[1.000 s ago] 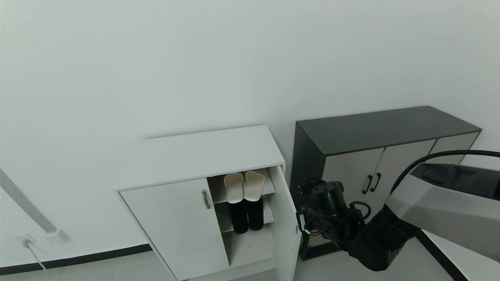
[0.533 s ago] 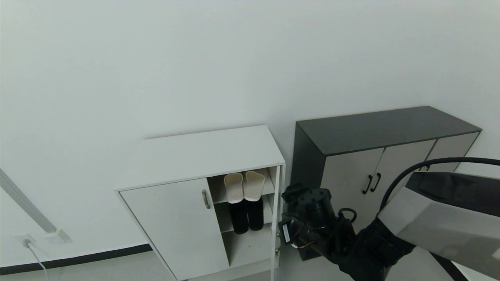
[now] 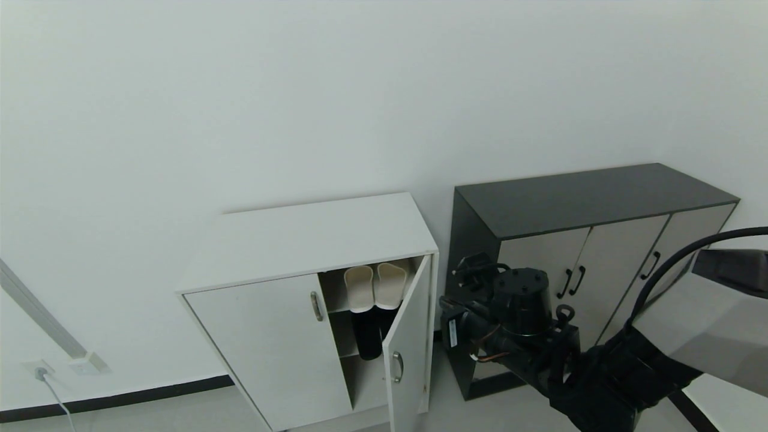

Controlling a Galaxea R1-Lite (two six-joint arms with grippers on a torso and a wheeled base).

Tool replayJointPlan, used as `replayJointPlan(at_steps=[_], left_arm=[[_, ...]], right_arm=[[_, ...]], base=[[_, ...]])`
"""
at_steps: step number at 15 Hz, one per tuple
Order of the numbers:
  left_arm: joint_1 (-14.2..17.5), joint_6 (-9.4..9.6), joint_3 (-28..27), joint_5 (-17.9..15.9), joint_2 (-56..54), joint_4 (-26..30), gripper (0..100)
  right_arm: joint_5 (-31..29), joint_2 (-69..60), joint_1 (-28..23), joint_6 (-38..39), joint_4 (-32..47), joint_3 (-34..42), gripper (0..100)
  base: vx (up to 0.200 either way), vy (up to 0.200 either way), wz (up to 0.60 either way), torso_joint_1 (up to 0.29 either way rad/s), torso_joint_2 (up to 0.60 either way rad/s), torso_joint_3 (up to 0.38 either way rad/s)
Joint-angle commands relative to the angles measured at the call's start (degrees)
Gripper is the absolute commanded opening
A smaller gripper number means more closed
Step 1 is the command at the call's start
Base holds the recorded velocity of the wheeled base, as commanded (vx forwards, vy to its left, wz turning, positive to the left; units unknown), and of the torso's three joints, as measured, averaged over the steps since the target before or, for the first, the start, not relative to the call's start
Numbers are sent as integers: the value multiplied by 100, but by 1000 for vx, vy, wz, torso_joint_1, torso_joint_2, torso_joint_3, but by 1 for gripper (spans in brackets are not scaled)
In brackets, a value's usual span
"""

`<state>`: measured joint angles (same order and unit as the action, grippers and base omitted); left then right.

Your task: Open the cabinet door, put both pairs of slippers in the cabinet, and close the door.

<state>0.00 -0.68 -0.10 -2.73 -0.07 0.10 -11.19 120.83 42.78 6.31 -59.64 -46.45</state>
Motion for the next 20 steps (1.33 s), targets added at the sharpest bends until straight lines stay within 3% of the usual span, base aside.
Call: replayJointPlan(at_steps=[1,5,8,11,14,17,20], left_arm=[[9,-2,1,1,7,-1,0],[0,-2,1,1,7,-1,0],[0,-2,1,1,7,-1,0],[9,-2,1,1,7,-1,0],[9,-2,1,-8,7,-1,0],[9,16,1,-8,7,-1,0],[0,16,1,-8,7,8,0]], right_arm=[[3,-69,73,-7,5,66,0],[29,-34,117,-7,22,197,0],[592,-69,55,-7,-83,523,0],[513,-86,-41,-148,-127,584,0],[-41,-113,-217,-166,5,610,0],[-182,-306,-393,-280,180,1314,0],[-182,-306,-437,-385,145,1885,0]], base=[[0,0,600,2,-2,-2],[0,0,600,-2,4,2],[0,0,0,0,0,0],[0,0,0,0,0,0],[0,0,0,0,0,0],[0,0,0,0,0,0],[200,0,0,4,5,1]])
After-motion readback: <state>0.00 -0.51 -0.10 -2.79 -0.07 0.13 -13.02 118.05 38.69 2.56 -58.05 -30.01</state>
